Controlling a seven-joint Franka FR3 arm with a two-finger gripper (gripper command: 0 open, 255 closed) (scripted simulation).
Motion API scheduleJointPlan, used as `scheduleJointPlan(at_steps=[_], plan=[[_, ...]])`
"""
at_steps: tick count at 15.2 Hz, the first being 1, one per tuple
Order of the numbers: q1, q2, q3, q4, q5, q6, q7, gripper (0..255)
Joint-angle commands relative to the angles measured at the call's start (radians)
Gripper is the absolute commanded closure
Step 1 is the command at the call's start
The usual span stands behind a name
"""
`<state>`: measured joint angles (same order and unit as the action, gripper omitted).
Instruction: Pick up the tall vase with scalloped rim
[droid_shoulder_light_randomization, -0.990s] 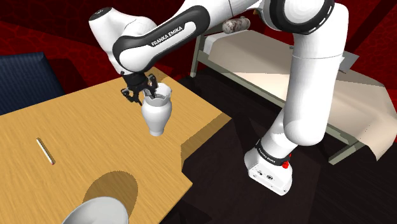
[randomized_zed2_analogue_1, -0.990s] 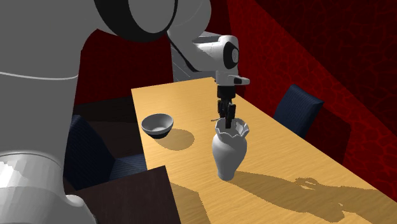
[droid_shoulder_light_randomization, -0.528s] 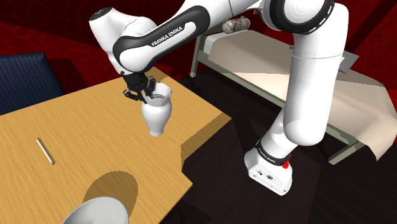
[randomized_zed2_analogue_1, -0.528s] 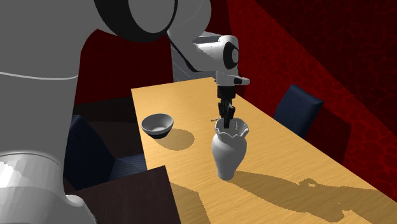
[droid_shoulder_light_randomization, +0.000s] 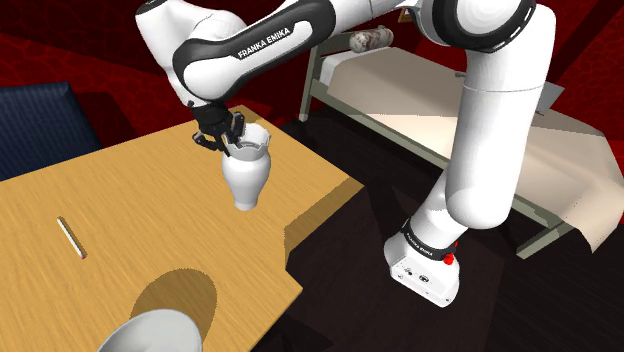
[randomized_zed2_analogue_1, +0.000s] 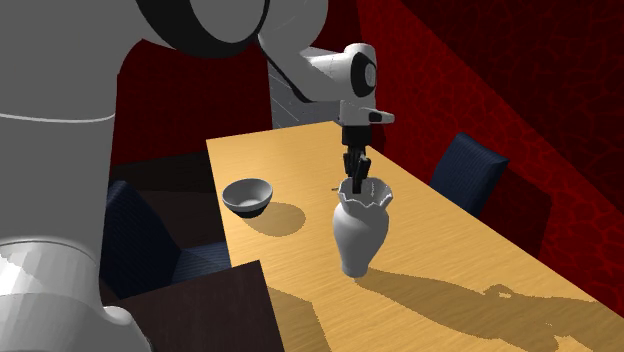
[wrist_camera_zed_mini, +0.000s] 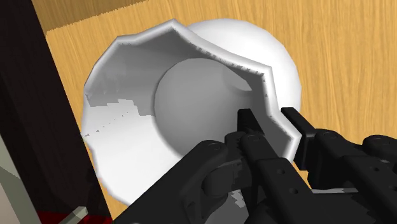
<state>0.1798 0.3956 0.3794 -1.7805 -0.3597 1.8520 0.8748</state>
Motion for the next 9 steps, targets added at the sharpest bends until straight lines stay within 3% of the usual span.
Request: scheduleJointPlan(at_steps=[1, 9], plan=[[-0.001, -0.013, 0.002, 0.012, 0.006, -0.022, -0.008, 255], [-0.003, -0.056, 0.01, 0.062, 0.028, -0.108, -0.035, 255]])
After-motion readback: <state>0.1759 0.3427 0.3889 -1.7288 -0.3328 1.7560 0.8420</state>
